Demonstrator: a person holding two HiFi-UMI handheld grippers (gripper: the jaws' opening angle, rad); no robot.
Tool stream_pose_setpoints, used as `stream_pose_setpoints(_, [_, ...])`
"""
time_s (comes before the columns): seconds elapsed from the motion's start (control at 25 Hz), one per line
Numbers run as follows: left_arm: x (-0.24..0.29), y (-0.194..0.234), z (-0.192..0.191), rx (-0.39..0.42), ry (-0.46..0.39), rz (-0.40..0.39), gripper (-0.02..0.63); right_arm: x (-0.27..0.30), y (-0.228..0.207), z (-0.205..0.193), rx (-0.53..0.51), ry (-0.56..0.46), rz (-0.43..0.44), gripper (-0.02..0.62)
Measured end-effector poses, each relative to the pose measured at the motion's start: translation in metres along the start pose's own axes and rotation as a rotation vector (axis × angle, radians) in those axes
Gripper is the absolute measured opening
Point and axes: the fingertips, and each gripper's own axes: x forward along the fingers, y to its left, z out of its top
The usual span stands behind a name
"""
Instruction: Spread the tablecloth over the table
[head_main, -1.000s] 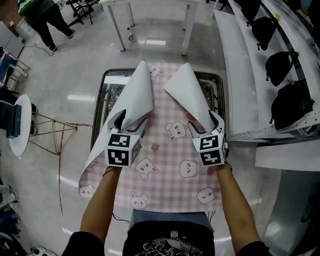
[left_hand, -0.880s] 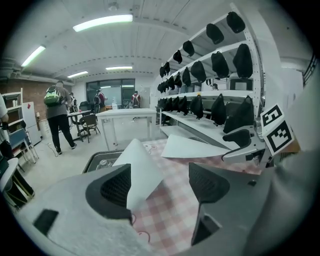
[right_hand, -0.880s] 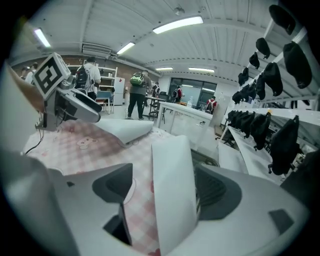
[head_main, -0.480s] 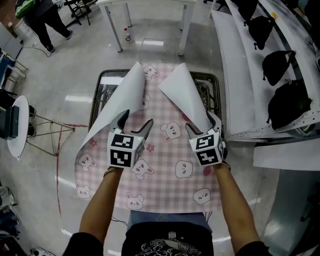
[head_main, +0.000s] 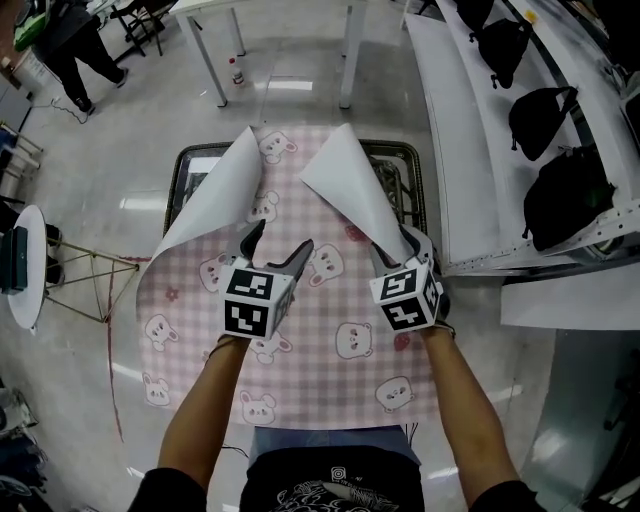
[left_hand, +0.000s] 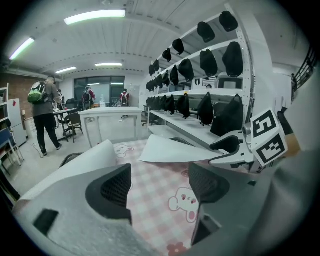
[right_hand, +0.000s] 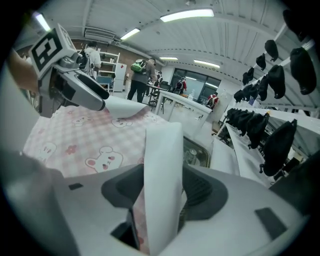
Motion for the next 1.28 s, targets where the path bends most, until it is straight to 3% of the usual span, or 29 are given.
stream_pose_setpoints(0.2, [0.011, -0.015, 0.007, 0.006, -0.006, -0.030, 0.368, -0.003, -0.011, -0.002, -0.013, -0.023, -0.030, 0.164])
stream_pose_setpoints(0.44, [0.027, -0.033, 0.021, 0.005, -0.015, -0.066, 0.367, -0.003, -0.031, -0.007, 0.036, -0.051, -0.063, 0.120])
stream_pose_setpoints(0.64, [0.038, -0.048, 0.030, 0.013, -0.020, -0.098, 0.367, -0.002, -0.055, -0.018, 0.143, -0.064, -0.114, 0.075])
stream_pose_setpoints(0.72, [0.042, -0.054, 0.033, 0.015, -0.020, -0.112, 0.367, 0.000, -0.067, -0.026, 0.211, -0.065, -0.146, 0.010])
stream_pose_setpoints(1.08, [0.056, -0.071, 0.035, 0.034, -0.012, -0.140, 0.368, 0.026, -0.101, -0.077, 0.466, -0.006, -0.122, 0.017])
stream_pose_setpoints(1.28, [0.058, -0.069, 0.031, 0.039, 0.002, -0.130, 0.367, 0.038, -0.109, -0.092, 0.497, 0.028, -0.124, 0.021])
